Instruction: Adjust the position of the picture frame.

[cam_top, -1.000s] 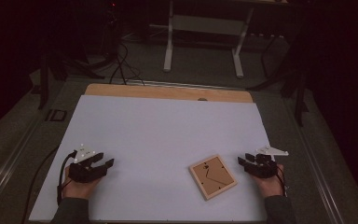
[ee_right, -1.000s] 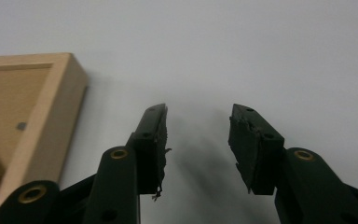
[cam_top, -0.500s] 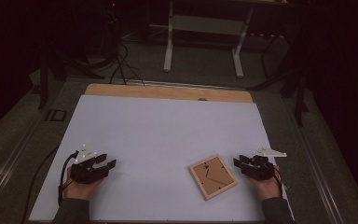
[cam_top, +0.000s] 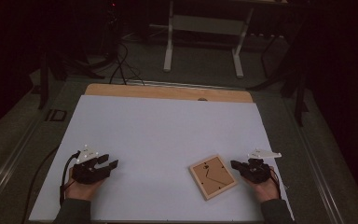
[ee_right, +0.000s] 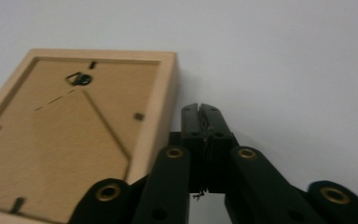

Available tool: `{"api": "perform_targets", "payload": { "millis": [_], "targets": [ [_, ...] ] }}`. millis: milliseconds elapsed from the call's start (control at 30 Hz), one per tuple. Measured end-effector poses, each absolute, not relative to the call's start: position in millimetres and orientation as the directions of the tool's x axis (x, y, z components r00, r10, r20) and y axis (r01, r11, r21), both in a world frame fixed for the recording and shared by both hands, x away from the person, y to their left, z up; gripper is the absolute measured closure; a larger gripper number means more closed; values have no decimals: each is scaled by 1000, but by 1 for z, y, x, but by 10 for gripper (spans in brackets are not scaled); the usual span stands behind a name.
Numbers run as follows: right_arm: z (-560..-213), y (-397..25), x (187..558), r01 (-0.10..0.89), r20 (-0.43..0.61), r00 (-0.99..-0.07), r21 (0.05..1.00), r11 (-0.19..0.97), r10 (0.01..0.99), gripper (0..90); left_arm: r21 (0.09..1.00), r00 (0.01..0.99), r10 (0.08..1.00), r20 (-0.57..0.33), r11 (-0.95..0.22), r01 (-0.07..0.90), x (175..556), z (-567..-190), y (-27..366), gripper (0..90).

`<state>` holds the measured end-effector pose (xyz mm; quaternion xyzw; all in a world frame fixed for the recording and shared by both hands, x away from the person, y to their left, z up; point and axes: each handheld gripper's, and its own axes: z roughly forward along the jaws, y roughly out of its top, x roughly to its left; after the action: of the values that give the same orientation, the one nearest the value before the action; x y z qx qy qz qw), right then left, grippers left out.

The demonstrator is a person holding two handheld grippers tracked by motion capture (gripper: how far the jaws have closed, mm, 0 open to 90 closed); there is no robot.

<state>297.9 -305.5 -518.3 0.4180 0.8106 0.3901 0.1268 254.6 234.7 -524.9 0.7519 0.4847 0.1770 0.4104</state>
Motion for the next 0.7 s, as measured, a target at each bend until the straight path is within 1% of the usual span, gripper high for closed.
{"api": "perform_targets", "payload": {
  "millis": [333,533,667,700],
  "targets": [
    [-520,-301,295,583,129,-648,717,381,751,897,793,487,864,-132,-202,574,252,-521,225,528],
    [-523,-299,296,592,136,-658,702,396,741,897,798,529,839,-125,-232,556,250,-519,208,551],
    [-524,-299,296,594,140,-660,698,399,738,897,806,551,821,-147,-223,548,250,-517,197,562],
    [-524,-299,296,596,142,-659,697,398,738,897,810,567,810,-148,-230,540,250,-516,191,580]
  ]
}}
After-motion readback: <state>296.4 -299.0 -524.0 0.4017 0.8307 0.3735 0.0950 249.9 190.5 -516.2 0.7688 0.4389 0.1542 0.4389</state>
